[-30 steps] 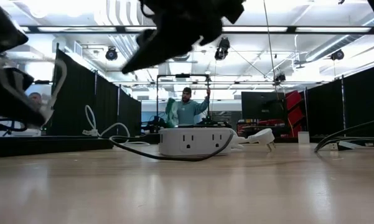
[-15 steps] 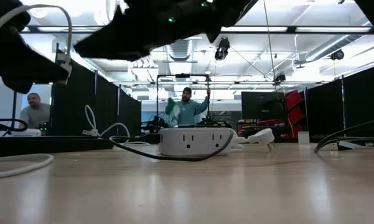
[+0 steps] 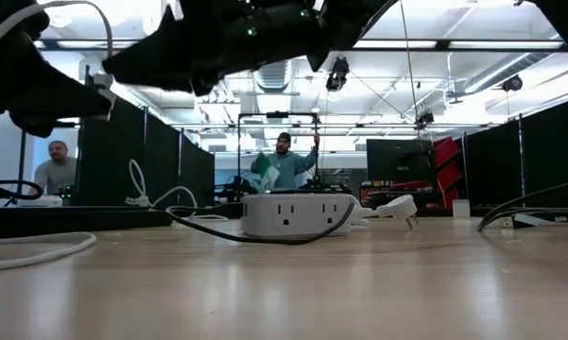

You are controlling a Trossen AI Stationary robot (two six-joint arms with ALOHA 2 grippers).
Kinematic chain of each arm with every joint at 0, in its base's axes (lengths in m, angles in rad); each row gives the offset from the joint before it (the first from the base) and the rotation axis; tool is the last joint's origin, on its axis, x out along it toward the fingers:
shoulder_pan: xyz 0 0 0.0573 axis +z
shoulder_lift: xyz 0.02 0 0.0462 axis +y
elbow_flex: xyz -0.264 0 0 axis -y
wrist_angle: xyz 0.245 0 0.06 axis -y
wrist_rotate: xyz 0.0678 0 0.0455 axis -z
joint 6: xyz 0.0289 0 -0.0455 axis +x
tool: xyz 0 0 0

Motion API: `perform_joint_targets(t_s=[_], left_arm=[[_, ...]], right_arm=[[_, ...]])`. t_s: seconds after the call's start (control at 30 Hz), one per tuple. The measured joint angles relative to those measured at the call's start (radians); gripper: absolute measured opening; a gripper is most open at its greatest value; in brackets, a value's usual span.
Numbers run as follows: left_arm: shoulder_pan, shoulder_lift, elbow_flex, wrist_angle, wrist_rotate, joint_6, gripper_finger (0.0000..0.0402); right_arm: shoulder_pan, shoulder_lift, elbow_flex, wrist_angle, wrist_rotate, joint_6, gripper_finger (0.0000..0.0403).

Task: Insert USB
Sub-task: Insert the left white charger cable into the top black outlet extension

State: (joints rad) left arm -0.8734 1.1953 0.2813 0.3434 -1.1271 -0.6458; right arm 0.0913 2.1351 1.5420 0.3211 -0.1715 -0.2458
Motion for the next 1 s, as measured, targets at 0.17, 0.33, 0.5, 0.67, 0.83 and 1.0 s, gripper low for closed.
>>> perform_joint_targets(t_s=[0.17,0.33,0.5,0.67,0.83,1.0], left_arm=[[0.004,0.009,0.000,0.041,0.000,0.043,0.0017],[0.018,0.024,0.000,0.060,-0.013,0.044,0.0017],[0.028,0.046,0.000,0.106,-0.015,0.055,0.0017],[0.028,0.054,0.000,0.150,-0.015,0.092,0.0017],[0.029,0.053,0.000,0.208,-0.018,0.166,0.0017],[0.030,0.054,0.000,0.214,-0.017,0.196,0.0017]], right_arm=[[0.000,0.001,0.000,0.007,0.016,0.003,0.0148],[0.000,0.001,0.000,0.004,0.016,0.011,0.0119],[0.000,0.004,0.000,0.005,0.016,0.008,0.0092],[-0.003,0.004,0.000,0.002,0.017,0.010,0.0065],[-0.007,0.004,0.000,-0.002,0.013,0.011,0.0036],[-0.007,0.004,0.002,-0.015,0.010,0.011,0.0013]])
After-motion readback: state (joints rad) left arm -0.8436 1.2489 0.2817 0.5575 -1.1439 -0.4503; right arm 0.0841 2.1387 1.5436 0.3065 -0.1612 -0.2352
